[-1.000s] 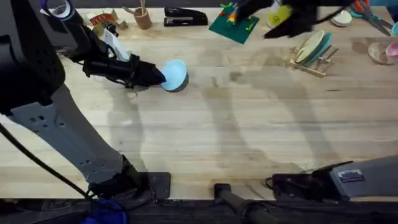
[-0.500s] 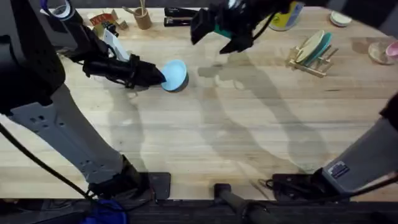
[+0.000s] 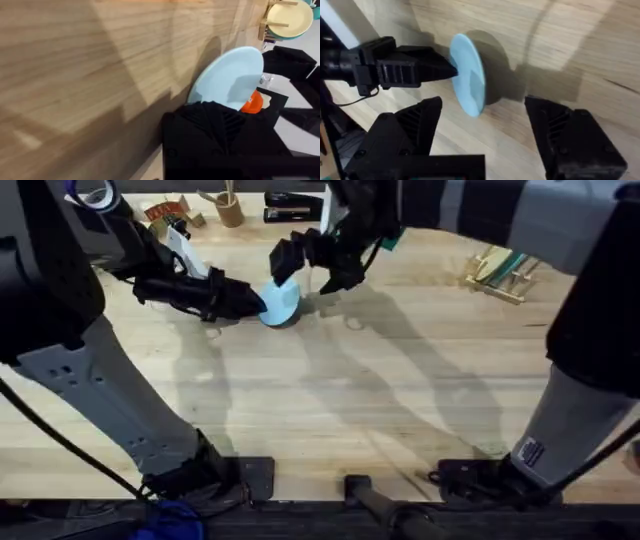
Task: Pick up the plates from the table one by one and place each into a slot on the dish rack.
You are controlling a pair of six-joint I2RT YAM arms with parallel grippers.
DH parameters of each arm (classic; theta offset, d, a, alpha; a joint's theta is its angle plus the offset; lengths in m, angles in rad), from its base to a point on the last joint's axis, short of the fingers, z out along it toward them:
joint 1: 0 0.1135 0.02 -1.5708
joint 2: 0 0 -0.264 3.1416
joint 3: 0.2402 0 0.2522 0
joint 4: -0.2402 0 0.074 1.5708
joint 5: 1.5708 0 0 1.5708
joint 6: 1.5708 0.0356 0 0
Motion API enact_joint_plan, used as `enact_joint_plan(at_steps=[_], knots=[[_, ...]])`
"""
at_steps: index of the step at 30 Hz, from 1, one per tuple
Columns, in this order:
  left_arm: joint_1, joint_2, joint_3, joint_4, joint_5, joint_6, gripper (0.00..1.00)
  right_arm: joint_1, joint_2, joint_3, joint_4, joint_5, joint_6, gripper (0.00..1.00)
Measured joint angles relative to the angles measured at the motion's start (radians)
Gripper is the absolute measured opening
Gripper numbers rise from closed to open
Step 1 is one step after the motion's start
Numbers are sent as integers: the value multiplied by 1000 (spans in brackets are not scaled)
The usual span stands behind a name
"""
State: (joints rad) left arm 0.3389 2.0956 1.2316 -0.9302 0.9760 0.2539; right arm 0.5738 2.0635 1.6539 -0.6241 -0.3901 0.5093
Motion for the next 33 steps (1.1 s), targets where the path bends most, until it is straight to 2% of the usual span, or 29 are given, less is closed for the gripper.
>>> enact_joint_plan(at_steps=[12,27,29,32,33], knots=[[0,0,0,0,0,0,41,57,54,0,98,0,73,995],[0,0,0,4,0,-2,41,62,96,0,135,-3,172,984],[0,0,0,4,0,-3,41,62,97,0,136,-3,174,873],[0,0,0,4,1,-3,41,63,97,0,135,-3,180,486],[0,0,0,4,0,-3,41,63,97,0,135,-3,180,440]])
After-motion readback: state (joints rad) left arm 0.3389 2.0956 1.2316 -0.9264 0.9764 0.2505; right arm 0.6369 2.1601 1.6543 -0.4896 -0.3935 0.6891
